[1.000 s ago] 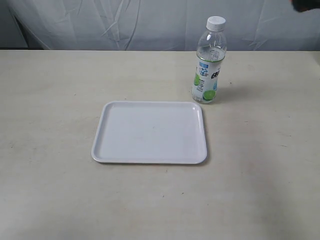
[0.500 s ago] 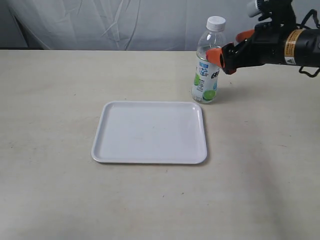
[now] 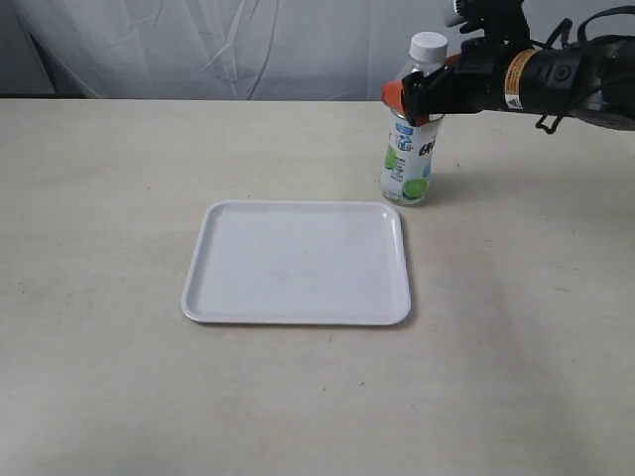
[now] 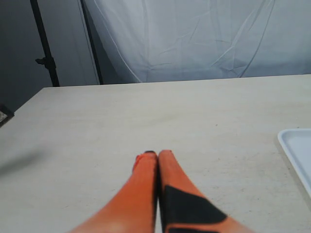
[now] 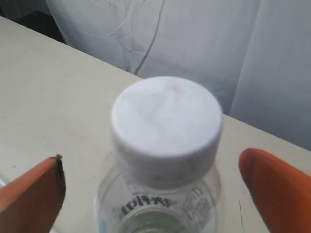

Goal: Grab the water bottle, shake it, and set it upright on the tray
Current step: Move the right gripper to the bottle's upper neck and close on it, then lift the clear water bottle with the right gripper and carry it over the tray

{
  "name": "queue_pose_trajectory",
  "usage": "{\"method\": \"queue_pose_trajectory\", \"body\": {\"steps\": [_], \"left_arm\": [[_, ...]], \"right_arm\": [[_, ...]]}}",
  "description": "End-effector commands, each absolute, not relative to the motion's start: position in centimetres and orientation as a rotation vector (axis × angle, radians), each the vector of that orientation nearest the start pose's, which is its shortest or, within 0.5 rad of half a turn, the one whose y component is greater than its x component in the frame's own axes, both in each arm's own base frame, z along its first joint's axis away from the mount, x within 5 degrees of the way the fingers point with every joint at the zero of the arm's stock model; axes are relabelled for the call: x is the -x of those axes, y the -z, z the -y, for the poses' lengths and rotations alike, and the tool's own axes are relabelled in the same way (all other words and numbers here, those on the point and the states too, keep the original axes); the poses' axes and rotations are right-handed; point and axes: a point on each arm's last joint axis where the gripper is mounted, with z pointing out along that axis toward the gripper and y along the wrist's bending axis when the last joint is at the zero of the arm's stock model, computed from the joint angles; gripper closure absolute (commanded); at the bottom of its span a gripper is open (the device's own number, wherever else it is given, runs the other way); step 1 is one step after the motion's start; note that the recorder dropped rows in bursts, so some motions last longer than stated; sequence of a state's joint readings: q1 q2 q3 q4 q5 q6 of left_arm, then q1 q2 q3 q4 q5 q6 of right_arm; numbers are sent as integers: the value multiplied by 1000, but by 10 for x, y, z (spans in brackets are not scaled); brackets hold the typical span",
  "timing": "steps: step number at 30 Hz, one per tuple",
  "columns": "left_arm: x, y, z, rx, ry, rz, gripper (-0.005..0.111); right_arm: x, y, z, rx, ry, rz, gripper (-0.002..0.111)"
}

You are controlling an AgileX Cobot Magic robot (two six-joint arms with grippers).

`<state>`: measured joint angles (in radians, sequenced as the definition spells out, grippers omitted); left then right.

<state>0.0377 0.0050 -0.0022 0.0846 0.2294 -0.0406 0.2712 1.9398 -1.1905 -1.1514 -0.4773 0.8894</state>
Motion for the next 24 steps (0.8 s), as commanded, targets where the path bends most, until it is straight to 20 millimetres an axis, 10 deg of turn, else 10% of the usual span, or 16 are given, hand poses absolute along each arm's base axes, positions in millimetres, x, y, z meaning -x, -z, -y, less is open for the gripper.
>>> {"method": "queue_pose_trajectory", "body": {"steps": [1,10,13,16,24], "left_arm": [[-55,-193,-4,14,-73,-1708,107],[-55,-193,-4,14,-73,-1708,107],[-55,-193,-4,14,-73,-1708,107],[-55,-193,-4,12,-75,-1708,107],[-55,-193,-4,12,-75,-1708,107]], "right_arm": [[-411,-193,-153,711,-428,-1896,12],[-420,-176,-167,720,-400,-1941,16],[-420,-170,-174,730,-370,-1969,43],[-420,-168,-174,710,-346,-1995,102],[-411,-221,-174,560,-426,-1938,106]]}}
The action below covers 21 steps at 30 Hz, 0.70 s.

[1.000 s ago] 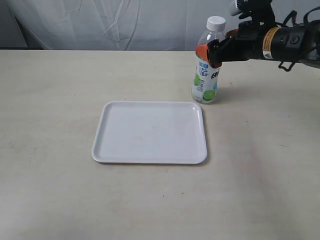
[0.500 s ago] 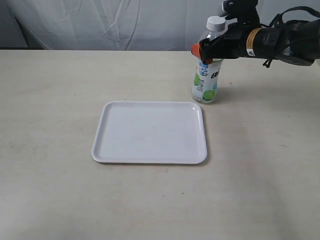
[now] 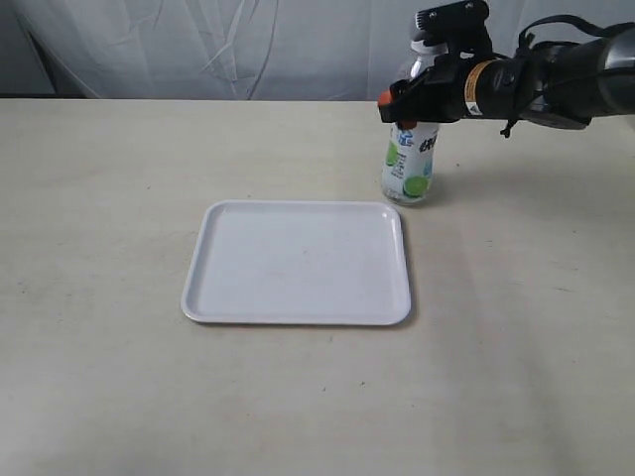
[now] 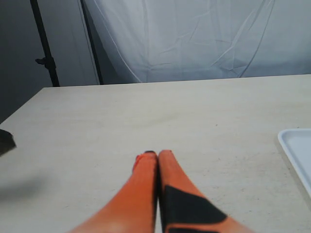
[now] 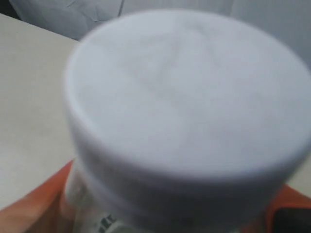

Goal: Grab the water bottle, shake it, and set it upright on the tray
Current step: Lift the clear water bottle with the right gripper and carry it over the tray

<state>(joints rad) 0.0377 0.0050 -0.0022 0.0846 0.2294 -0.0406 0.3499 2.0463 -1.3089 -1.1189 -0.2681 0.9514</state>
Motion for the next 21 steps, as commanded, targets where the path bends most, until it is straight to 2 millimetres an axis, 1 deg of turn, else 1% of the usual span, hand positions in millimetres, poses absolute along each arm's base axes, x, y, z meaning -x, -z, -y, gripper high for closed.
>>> {"method": "queue_pose_trajectory", "body": {"steps": [1,4,6,8,9,10,11,12,14,15,17,19,20,21], "left_arm": [[-55,-193,-4,12,-75,-1708,107],[-55,-193,-4,14,-73,-1708,107],[-55,-193,-4,14,-73,-1708,107],[-55,-193,-4,14,-73,-1708,107],[-55,-193,-4,14,-73,-1708,107],[-55,-193,-4,14,-73,-1708,107],[-55,-193,-4,14,-73,-1708,107],[-55,-193,-4,14,-73,-1708,107],[-55,-193,-4,14,-73,-1708,107],[-55,-193,-4,14,-73,-1708,107],[-55,-193,-4,14,-73,-1708,107],[-55,-193,-4,14,-73,-1708,107],[-55,-193,-4,14,-73,-1708,107],[-55,-193,-4,14,-73,-1708,107]], "right_arm": [[-408,-235,-173,541,-439,-1913,109],[-387,-289,-172,524,-476,-1819,109],[-366,-323,-178,546,-533,-1758,109],[-340,-347,-189,613,-666,-1721,109],[-325,-356,-196,682,-758,-1707,109],[-312,-361,-203,765,-814,-1692,109],[-293,-365,-213,901,-873,-1669,109],[-282,-367,-222,952,-937,-1654,109],[-262,-355,-238,1054,-1013,-1654,109],[-255,-347,-244,1082,-1007,-1660,109],[-252,-316,-256,1052,-883,-1746,109],[-253,-287,-259,949,-671,-1844,109],[-250,-291,-259,955,-672,-1827,109],[-240,-315,-257,980,-660,-1732,109]]}}
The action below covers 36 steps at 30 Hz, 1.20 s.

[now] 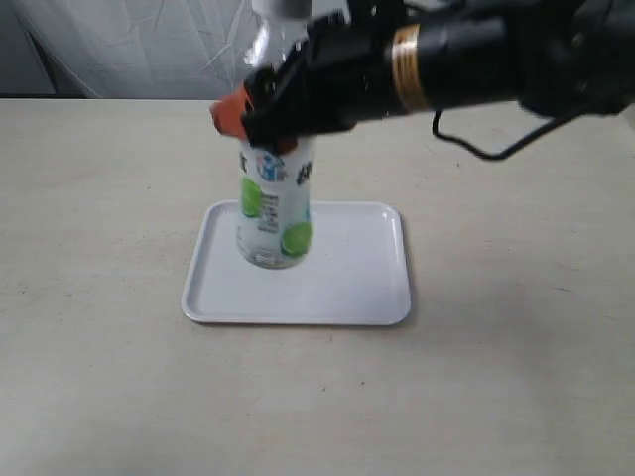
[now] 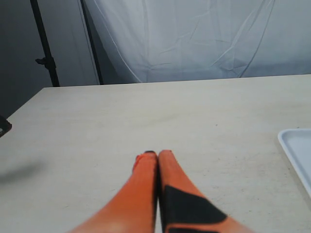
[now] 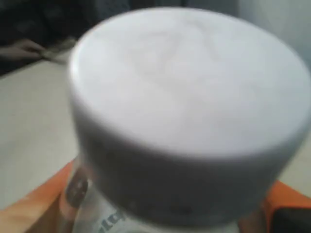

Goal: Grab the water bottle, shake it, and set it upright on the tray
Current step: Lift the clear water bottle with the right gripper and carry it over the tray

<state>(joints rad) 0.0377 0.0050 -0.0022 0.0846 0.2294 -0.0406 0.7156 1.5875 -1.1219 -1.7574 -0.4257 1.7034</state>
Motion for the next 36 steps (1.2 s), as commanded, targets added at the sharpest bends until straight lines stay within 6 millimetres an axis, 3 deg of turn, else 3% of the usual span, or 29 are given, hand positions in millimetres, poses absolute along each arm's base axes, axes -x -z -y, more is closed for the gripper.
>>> {"method": "queue_pose_trajectory", "body": {"steps": [1,2,4,5,6,8,9,10,15,18,20,22,26,28,29,30,31,32,34,36], "left_arm": [[-55,-193,-4,14,-73,-1708,107],[-55,-193,-4,14,-73,-1708,107],[-55,-193,-4,14,-73,-1708,107],[-55,-193,-4,14,-73,-1708,107],[-55,-193,-4,14,-73,-1708,107],[-55,-193,-4,14,-73,-1708,107],[-55,-193,-4,14,-73,-1708,107],[-55,-193,-4,14,-73,-1708,107],[-55,-193,-4,14,-73,-1708,107],[-55,-193,-4,14,-73,-1708,107],[-55,-193,-4,14,-73,-1708,107],[-55,-193,-4,14,-73,-1708,107],[-55,-193,-4,14,-73,-1708,107],[-55,-193,-4,14,-73,-1708,107],[-55,-193,-4,14,-73,-1708,107],[-55,-193,-4,14,-73,-1708,107],[-55,-193,-4,14,-73,-1708,107],[-55,-193,-4,14,-73,-1708,107],[-55,-193,-4,14,-73,-1708,107],[-55,-193,-4,14,-73,-1708,107]], "right_arm": [[-236,-327,-255,979,-645,-1685,109],[-230,-361,-245,907,-571,-1585,109],[-227,-385,-228,793,-486,-1535,109],[-227,-376,-228,805,-493,-1561,109],[-227,-355,-233,850,-525,-1620,109],[-225,-295,-248,1019,-599,-1767,109],[-227,-276,-248,1035,-581,-1823,109],[-228,-276,-246,1020,-563,-1828,109],[-207,-365,-215,841,-534,-1583,109],[-196,-385,-200,792,-524,-1525,109],[-196,-377,-200,801,-520,-1545,109],[-198,-355,-206,833,-548,-1616,109],[-208,-290,-223,923,-582,-1821,109],[-210,-283,-226,937,-589,-1842,109],[-208,-294,-224,922,-593,-1810,109],[-203,-330,-217,866,-599,-1703,109],[-201,-349,-212,834,-601,-1647,109],[-192,-390,-199,757,-598,-1529,109],[-179,-424,-186,720,-598,-1419,109],[-178,-420,-185,724,-593,-1427,109]]}}
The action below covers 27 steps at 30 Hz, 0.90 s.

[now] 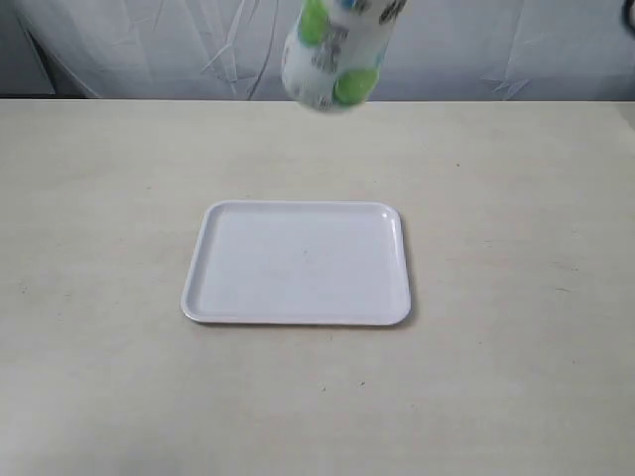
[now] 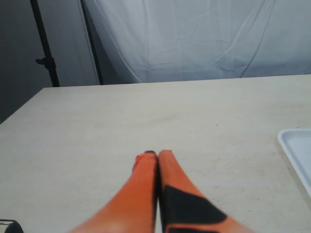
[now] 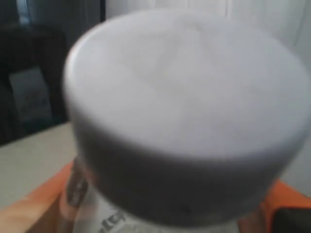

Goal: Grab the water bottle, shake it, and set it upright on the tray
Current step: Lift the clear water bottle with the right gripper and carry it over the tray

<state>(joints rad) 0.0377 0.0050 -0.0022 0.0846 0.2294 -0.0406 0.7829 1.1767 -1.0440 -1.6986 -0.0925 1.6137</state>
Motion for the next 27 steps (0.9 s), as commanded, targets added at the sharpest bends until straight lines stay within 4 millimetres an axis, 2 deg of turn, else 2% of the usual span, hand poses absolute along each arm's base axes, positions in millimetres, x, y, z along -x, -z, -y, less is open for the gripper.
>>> {"method": "queue_pose_trajectory", "body": {"steps": [1,2,5,7,8,14,17,19,21,24,27], "left_arm": [[-55,-193,-4,14,-73,-1708,107],[-55,-193,-4,14,-73,-1708,107],[-55,-193,-4,14,-73,-1708,107],[-55,-193,-4,14,-73,-1708,107],[-55,-193,-4,14,-73,-1708,107],[-55,-193,-4,14,-73,-1708,107],[-55,-193,-4,14,-73,-1708,107],[-55,-193,-4,14,-73,-1708,107],[-55,-193,-4,14,-73,-1708,107],[-55,-193,-4,14,-73,-1708,107],[-55,-193,-4,14,-73,-1708,107]], "right_arm": [[-183,-402,-191,754,-595,-1481,109],[-189,-384,-197,773,-593,-1539,109],[-211,-304,-220,859,-564,-1795,109],[-215,-285,-230,913,-592,-1848,109],[-215,-288,-231,918,-606,-1838,109],[-194,-375,-210,815,-653,-1571,109],[-183,-403,-197,769,-657,-1483,109],[-180,-407,-194,760,-657,-1470,109],[-181,-402,-196,778,-662,-1483,109],[-183,-380,-210,860,-745,-1546,109],[-182,-353,-231,994,-915,-1614,109]]}}
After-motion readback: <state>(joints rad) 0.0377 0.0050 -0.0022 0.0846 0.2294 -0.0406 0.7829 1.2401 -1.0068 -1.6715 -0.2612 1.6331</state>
